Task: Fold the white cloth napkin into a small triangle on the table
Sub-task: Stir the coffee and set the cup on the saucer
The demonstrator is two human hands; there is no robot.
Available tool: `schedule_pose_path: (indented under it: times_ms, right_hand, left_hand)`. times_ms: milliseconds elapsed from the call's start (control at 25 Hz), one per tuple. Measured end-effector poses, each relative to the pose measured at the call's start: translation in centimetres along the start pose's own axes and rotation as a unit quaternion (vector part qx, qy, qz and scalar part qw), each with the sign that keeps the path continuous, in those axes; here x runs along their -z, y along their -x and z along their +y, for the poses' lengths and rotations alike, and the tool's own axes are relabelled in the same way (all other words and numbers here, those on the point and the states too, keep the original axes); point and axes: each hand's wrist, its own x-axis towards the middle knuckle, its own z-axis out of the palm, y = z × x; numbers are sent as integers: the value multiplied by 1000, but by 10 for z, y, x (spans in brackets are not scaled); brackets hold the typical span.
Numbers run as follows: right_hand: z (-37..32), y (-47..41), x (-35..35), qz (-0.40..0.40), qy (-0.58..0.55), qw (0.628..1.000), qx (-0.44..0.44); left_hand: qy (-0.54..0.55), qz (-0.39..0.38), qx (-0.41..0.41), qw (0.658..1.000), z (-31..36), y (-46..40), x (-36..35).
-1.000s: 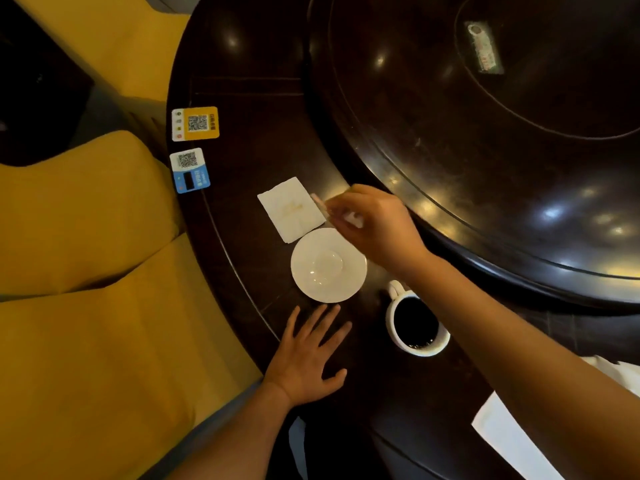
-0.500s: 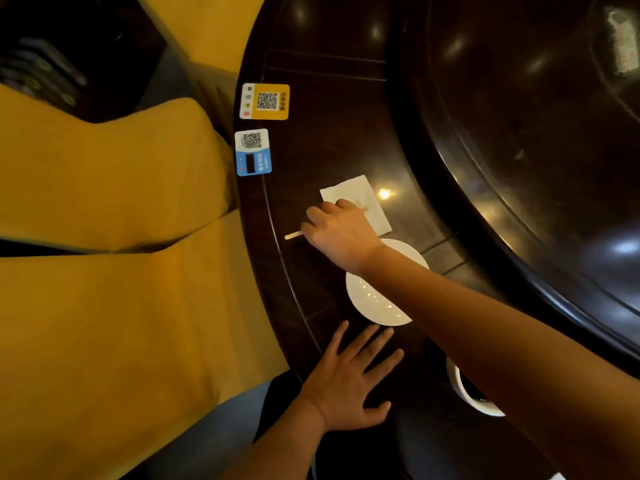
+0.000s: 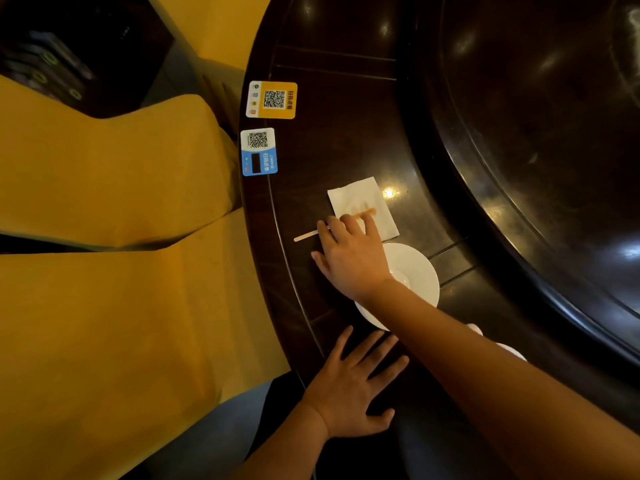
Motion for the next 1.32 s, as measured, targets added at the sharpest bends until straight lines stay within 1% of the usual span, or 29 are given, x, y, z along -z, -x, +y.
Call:
schedule_pose_path:
  times_ms: [80,120,240,360,480,560,640,760,840,880,960,1040,1320]
  right_hand:
    - [-2,6,-7,-34,5,999,-14]
    - [-3,7,-8,-38,9,999,-18]
    - [-6,7,-9,-37,12,999,-26]
    - [-5,17,1,-30,-14,999,-42]
    - [-5,50,22,-3,-75,994,-82]
    - [-2,89,33,45,-94,987,-124]
    - [6,132,37,88,-94,974,-186]
    - [18,191,39,74,-119,951,-274]
    - [25,217,38,58,-112,939,-321]
    - [29,226,39,35,-116,932,-343]
    - [36,238,39,-36,-150,914,-374]
    - [40,243,37,-78,-164,910,-372]
    - [42,238,40,-79,-169,915,-358]
  left_hand:
    - [-4,6,-7,1000,0,0,-1]
    - [-6,10,-9,1000,0,0,-1]
    - [-13,19,-8,1000,1,0,2]
    - [-17,20,-7,1000,1,0,2]
    - [-22,3,-4,1000,1,0,0]
    - [-29,-5,-3,1000,3,-1,1]
    - [-29,2,1,1000,4,-2,4]
    - [-14,21,3,1000,4,-1,7]
    - [-7,24,6,1000,4,-1,8]
    - [-4,24,7,1000,4,0,8]
    - [0,24,7,1000,4,-1,9]
    - [-3,24,8,1000,5,-1,9]
    - [-8,29,7,1000,4,0,9]
